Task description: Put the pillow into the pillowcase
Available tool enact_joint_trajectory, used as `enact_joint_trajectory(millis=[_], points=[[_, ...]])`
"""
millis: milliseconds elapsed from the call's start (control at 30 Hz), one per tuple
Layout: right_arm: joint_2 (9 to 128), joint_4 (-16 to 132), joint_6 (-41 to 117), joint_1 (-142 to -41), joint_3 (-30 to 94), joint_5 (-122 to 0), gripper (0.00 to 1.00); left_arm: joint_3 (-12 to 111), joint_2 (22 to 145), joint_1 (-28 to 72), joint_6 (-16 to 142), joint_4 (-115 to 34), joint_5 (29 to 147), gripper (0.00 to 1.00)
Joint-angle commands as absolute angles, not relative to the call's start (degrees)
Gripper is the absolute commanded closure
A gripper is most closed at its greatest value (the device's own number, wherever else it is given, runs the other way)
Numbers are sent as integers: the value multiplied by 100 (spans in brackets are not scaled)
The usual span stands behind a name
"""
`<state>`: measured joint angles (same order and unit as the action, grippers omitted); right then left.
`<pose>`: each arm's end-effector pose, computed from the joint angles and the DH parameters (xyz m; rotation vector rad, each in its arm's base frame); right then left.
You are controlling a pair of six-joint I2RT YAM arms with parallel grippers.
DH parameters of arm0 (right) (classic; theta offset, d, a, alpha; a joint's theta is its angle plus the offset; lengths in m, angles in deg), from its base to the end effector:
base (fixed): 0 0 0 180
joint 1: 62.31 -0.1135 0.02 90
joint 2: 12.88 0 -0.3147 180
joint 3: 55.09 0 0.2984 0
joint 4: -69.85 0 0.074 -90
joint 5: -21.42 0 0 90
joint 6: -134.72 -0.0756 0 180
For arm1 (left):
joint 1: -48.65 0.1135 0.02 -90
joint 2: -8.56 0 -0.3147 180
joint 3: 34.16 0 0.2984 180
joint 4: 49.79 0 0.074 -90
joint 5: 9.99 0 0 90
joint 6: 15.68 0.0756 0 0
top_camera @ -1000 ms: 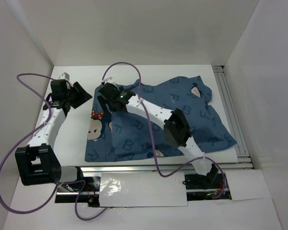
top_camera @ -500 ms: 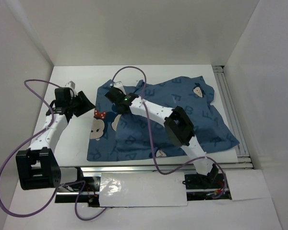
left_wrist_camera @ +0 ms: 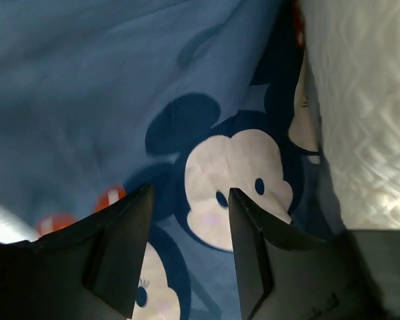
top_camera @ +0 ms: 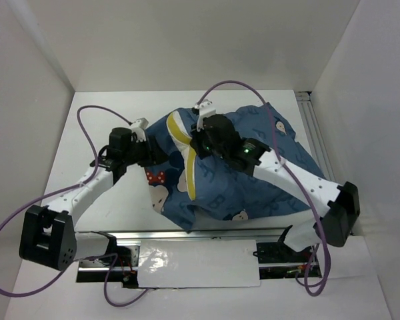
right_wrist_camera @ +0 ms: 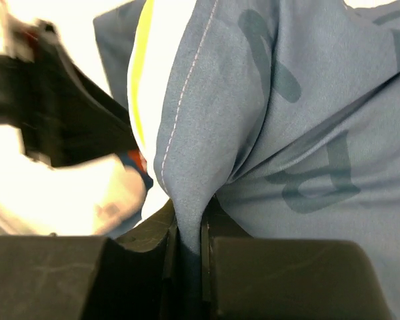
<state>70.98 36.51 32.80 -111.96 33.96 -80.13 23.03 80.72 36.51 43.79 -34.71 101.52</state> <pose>0.2796 0.3058 0.3835 -0.5531 2.0082 0.4569 0.3234 -0.0979 0.2637 -0.1113 2.1645 -0.8333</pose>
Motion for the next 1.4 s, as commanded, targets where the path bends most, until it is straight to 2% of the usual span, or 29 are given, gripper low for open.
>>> enact_joint_trajectory(millis=[0,200,367,400,467,500,633,767,900,967,1100,1167,1200,1233,1300,1367], points=[[6597,4735,3207,-11162,3079,-7474,100,2306,7861,3205,4137,-4188,10076,38],[6245,4990,2899,-11101,2823,-7447,100,1885,7808,2308,3740,-5189,9241,35],[6192,4990,2522,-10986,3007,-7447,100,1761,8053,1527,3890,-5630,7707,21],[6140,4990,2443,-10934,3008,-7447,100,1813,8167,1455,3890,-5630,7493,9],[6139,5060,2328,-10802,3174,-7394,100,1814,8475,1368,3785,-5655,7298,6],[6087,4991,2215,-10749,3236,-7255,100,1814,8554,1306,3784,-5813,7236,0],[6034,4825,2012,-10442,3499,-6473,100,1673,8897,1165,3705,-6718,7359,0],[5982,4648,1880,-10196,3623,-5813,100,2024,9328,1041,3705,-7220,7157,0],[5779,4647,1721,-9888,3492,-5242,100,2507,9811,936,3653,-7151,6833,0],[5657,4647,1581,-9722,3491,-4934,100,2797,10189,936,3653,-7028,6586,4],[5603,4595,1528,-9501,3315,-4784,100,3088,10559,936,3653,-7063,6594,24],[5603,4498,1528,-9414,3246,-4495,100,3141,10620,936,3653,-7062,6594,50],[5655,4428,1476,-9326,3193,-4424,100,3202,10620,936,3653,-7062,6594,69],[5656,4367,1475,-9325,3192,-4371,100,3202,10620,1006,3583,-6984,6594,100],[5656,4051,1562,-9255,3192,-4597,100,3150,10385,1093,3503,-6852,6594,100],[5656,3587,1660,-9255,3192,-5571,100,2738,10042,1182,3503,-6852,6594,100]])
